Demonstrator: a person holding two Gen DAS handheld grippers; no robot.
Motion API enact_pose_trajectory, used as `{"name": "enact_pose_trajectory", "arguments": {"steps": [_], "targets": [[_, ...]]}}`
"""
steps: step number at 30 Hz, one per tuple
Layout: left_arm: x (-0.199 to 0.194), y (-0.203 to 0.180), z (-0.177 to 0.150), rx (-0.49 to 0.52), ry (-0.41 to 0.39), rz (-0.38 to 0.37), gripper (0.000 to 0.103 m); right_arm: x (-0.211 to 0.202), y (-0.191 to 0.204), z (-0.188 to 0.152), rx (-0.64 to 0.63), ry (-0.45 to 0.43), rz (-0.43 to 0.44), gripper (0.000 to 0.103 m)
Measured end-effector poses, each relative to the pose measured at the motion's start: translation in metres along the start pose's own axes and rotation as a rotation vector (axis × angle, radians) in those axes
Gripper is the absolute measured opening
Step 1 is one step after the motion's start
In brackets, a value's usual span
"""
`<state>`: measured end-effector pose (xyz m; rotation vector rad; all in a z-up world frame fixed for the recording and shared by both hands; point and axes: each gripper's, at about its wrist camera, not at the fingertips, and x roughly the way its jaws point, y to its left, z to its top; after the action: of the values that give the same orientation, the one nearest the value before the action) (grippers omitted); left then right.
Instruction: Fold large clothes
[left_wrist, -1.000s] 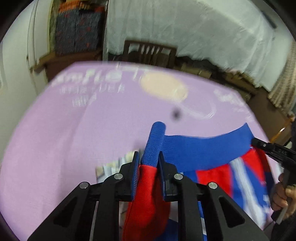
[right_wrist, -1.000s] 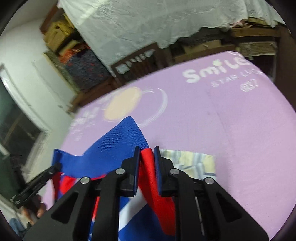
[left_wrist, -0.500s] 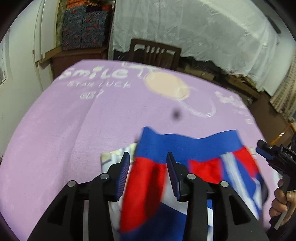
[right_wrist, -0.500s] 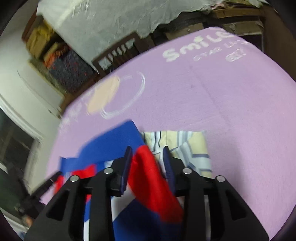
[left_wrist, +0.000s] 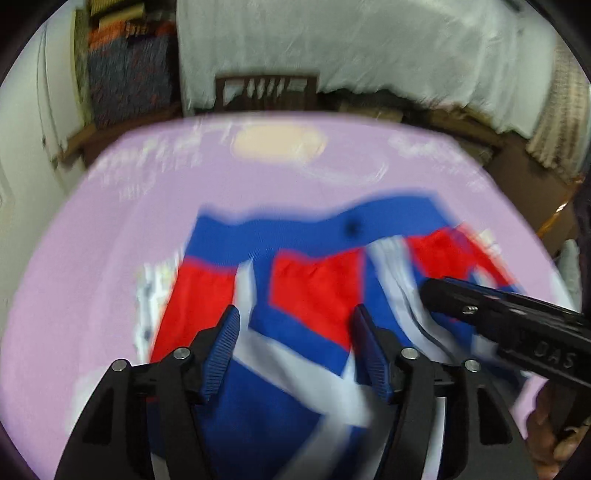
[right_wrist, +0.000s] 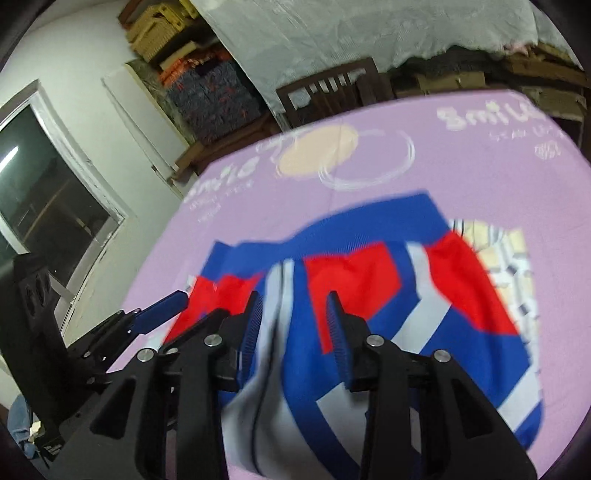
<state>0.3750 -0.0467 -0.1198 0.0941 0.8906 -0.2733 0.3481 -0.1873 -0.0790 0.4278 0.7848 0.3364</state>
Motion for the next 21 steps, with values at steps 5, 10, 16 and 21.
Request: {"name": "enact_pose_trajectory", "arguments": {"steps": [5,10,16,21], "targets": [[0.009,0.007,0.002,-0.018,0.006,0.006,0.082,0.025,-0.031,-0.012,0.041,0.066,0.009,0.014],[-0.011,0.017,-0.003,-0.073,0.013,-0.056,0.079,0.019,-0.038,-0.013,0.073,0.080,0.044,0.015],[-0.060,0.009,-0.021,-0.059,-0.057,-0.107,0.078,-0.041,-0.020,-0.026,0.045,-0.003,0.048,0.031],[-0.057,-0.012,-0.047,0.010,-0.026,-0.055,0.080,-0.072,-0.002,-0.052,-0.005,-0.031,0.057,0.032]]}}
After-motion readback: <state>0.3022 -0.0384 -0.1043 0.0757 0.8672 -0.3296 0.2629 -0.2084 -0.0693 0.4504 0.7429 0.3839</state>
